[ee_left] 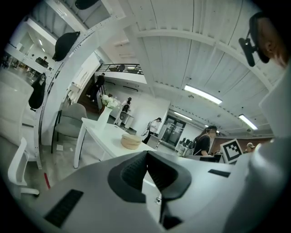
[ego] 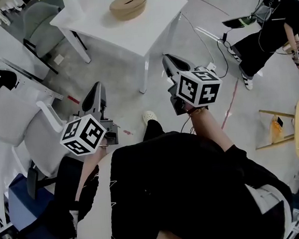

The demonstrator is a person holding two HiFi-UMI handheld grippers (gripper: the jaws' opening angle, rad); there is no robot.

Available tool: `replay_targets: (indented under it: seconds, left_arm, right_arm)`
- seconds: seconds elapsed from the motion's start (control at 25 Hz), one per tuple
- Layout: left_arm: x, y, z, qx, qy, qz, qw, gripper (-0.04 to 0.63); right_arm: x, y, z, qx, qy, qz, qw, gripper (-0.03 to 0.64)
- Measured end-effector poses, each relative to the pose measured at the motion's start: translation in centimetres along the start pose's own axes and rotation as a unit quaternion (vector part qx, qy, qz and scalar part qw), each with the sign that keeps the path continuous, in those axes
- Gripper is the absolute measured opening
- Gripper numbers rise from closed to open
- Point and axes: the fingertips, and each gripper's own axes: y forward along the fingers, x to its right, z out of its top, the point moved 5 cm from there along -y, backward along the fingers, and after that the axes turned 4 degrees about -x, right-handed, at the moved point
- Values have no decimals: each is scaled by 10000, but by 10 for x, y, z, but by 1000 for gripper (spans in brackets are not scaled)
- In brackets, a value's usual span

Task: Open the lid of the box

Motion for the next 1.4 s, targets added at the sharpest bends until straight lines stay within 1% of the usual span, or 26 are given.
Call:
replay_targets:
  seconds: [0.16,0.28,0.36,0.56,0.76,0.84,1.0,1.2,1.4]
  left_arm:
    - [-9,31,16,30,-83,74,9999,11]
    - [-12,56,32,130,-52,91,9999,11]
    - [-14,73,39,161,-27,110,9998,11]
    - [-22,116,51,108,-42,163,9998,11]
    - [-25,152,55,61,-125,94,9999,11]
    - [-29,164,58,62,-146,120,9998,11]
    - [-36,185,68,141,-147,209,9996,11]
    - [-42,204,75,257,-109,303,9992,11]
    - [-46,203,73,269,-110,378,9989,11]
  right_arm:
    - [20,31,19,20,202,34,9998,5]
    - [35,59,34,-66,168,50,9998,5]
    - [41,76,44,-140,124,152,9997,5]
    - [54,109,68,-99,58,492,9987,5]
    - [71,138,77,-322,-259,570,9975,5]
    - [74,148,82,-352,-388,673,9964,5]
    - [73,165,99,-101,-672,1067,9920,5]
    - [75,181,110,-75,-1185,1171,9860,5]
    - [75,190,107,-111,-1172,1310,9844,5]
